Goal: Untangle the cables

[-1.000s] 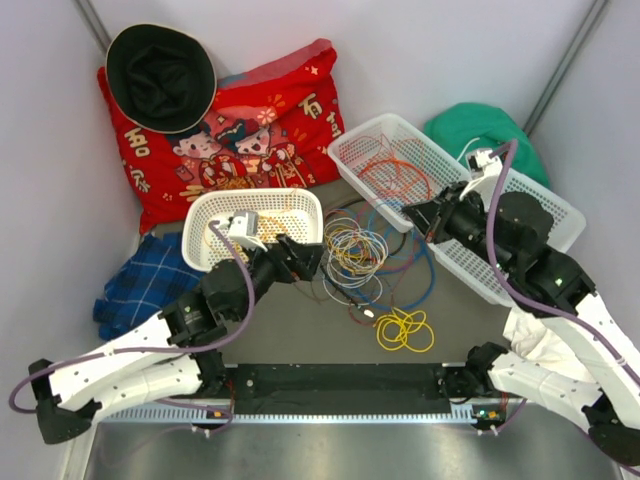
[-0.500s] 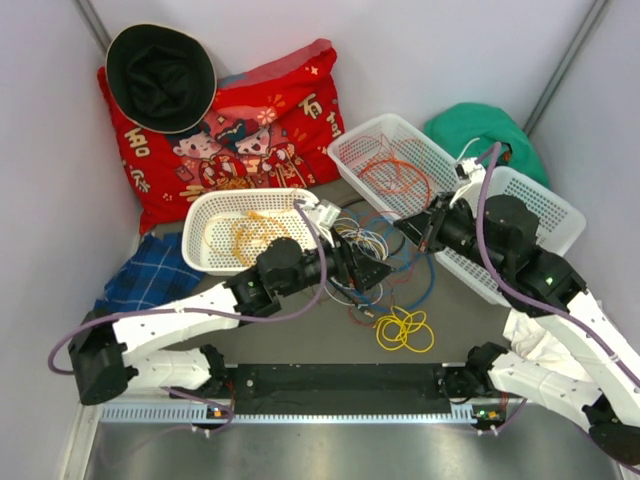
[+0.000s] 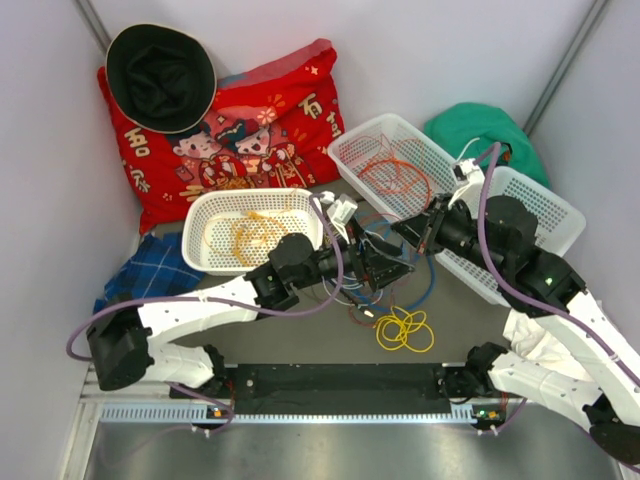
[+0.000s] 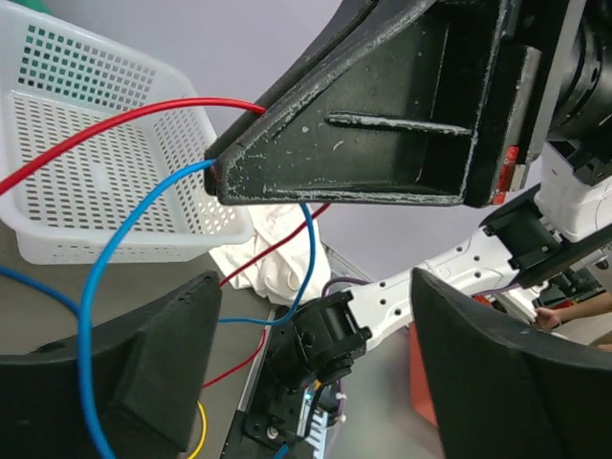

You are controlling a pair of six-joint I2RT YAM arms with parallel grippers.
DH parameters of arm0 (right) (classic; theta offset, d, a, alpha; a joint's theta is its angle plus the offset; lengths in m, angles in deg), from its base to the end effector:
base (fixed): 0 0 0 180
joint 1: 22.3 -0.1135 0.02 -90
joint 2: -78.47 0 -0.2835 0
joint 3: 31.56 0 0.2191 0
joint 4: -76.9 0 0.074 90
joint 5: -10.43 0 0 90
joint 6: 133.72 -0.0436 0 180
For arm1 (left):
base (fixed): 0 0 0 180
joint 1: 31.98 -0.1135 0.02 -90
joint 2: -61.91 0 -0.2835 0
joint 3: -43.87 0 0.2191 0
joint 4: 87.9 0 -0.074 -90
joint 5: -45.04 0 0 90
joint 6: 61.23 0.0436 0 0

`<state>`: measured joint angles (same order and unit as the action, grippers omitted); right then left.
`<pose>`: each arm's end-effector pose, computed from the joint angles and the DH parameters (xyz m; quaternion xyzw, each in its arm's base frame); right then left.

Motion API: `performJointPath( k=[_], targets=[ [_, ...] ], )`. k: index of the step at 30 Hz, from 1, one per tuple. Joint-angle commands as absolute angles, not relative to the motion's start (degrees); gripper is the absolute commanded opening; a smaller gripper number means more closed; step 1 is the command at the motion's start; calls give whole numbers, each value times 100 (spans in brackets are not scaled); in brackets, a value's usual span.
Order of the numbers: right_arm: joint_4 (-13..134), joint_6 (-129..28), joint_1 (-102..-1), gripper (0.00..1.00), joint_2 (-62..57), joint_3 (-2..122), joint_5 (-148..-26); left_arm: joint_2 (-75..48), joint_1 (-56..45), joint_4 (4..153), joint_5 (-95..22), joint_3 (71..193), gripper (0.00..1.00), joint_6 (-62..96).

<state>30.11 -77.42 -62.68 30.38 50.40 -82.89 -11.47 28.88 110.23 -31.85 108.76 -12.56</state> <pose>0.0952 0.0843 0.4203 -0.0636 0.7795 0.3932 0.4835 0.1230 -0.2410 0.3723 0.1947 0.6169 -0.6369 0.4194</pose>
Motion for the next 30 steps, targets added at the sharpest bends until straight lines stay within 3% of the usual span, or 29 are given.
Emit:
performJointPath(
  k=[1, 2, 5, 7, 8, 9, 13, 16, 17, 20, 25, 30],
  targets=[
    [3332, -7800, -6326, 0, 3101, 5026, -8388, -1454, 2910, 11628, -2975, 11144, 75, -1228],
    [3332, -7791, -6326, 0, 3110, 5017, -8388, -1508, 2910, 11637, -2932, 11188, 61, -1219],
    [3306, -7765, -6335, 0, 3145, 5008, -8379, -1675, 2910, 11708, -2852, 11267, 38, -1210],
    [3280, -7739, -6335, 0, 3154, 5017, -8362, -1719, 2910, 11646, -2870, 11311, 12, -1193],
    [3271, -7713, -6326, 0, 3180, 5026, -8301, -1710, 2910, 11550, -2896, 11338, 3, -1167],
    [3210, -7704, -6335, 0, 3215, 5026, -8274, -1693, 2910, 11497, -2957, 11347, 0, -1158],
    [3052, -7590, -6335, 1, 3338, 5043, -8028, -1334, 2910, 11006, -3115, 11390, 0, -1044],
    [2955, -7528, -6335, 30, 3443, 5008, -7975, -965, 2910, 10259, -3352, 11452, 0, -956],
    [2919, -7519, -6335, 49, 3453, 4991, -7792, -868, 2910, 10092, -3414, 11487, 0, -895],
    [2762, -7493, -6326, 62, 3488, 4982, -7624, -498, 2901, 9328, -3695, 11575, 0, -771],
    [2655, -7326, -6335, 66, 3593, 4903, -7509, -59, 2901, 8318, -4214, 12022, 0, -429],
    [3102, -7168, -6335, 62, 3900, 4604, -8246, -163, 2910, 7657, -4723, 12910, 0, -77]
  ],
)
